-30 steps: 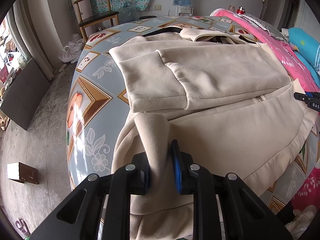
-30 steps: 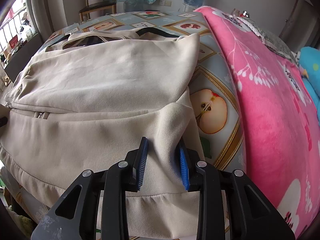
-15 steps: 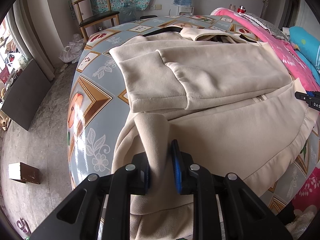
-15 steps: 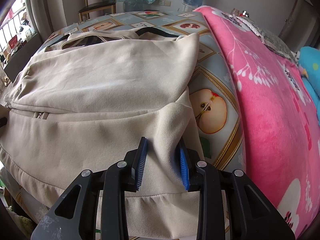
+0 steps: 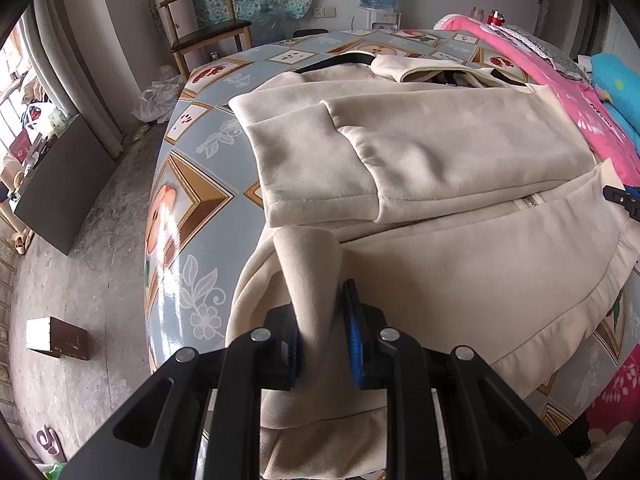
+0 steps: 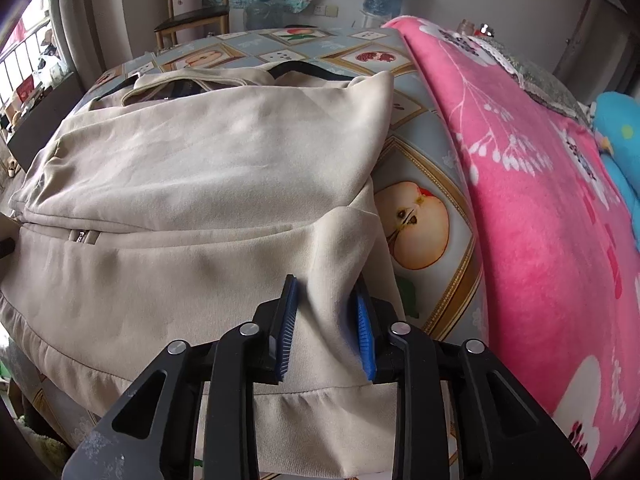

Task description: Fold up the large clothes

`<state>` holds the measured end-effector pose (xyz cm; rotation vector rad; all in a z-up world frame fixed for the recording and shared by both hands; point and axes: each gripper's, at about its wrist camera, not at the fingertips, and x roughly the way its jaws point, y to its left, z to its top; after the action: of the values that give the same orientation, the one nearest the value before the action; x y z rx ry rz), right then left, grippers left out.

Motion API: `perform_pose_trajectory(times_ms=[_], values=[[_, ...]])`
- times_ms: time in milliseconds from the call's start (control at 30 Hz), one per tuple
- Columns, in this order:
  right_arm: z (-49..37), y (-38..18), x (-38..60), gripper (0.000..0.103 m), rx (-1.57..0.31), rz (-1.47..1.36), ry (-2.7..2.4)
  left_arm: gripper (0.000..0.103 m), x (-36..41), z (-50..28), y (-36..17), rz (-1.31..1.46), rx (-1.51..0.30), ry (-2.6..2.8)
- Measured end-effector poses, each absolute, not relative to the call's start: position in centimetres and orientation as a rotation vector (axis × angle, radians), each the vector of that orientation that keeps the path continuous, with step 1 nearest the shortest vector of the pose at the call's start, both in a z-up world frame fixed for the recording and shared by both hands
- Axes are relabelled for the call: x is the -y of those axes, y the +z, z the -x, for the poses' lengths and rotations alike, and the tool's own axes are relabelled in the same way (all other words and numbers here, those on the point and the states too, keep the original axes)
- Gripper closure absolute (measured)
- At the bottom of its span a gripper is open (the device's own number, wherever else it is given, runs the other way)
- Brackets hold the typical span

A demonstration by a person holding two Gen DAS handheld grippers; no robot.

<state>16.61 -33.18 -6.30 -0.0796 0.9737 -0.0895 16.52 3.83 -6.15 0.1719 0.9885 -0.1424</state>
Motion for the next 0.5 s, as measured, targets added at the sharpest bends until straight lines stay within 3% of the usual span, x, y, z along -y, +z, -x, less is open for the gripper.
perform_pose_trajectory(times_ms=[233,500], values=[[-16.22,-5.75,33.16,0.091,-0.96,0.071,-0.107,0.085,-3.52,-16.14,-5.98,-0.208,-0.967,-0.132],[-16.85,-6.24,33.02,0.082,-0.97,0.078,-0.13,0.085,-3.53,-16.19,-5.95,-0.197,-0.969,-0.136]])
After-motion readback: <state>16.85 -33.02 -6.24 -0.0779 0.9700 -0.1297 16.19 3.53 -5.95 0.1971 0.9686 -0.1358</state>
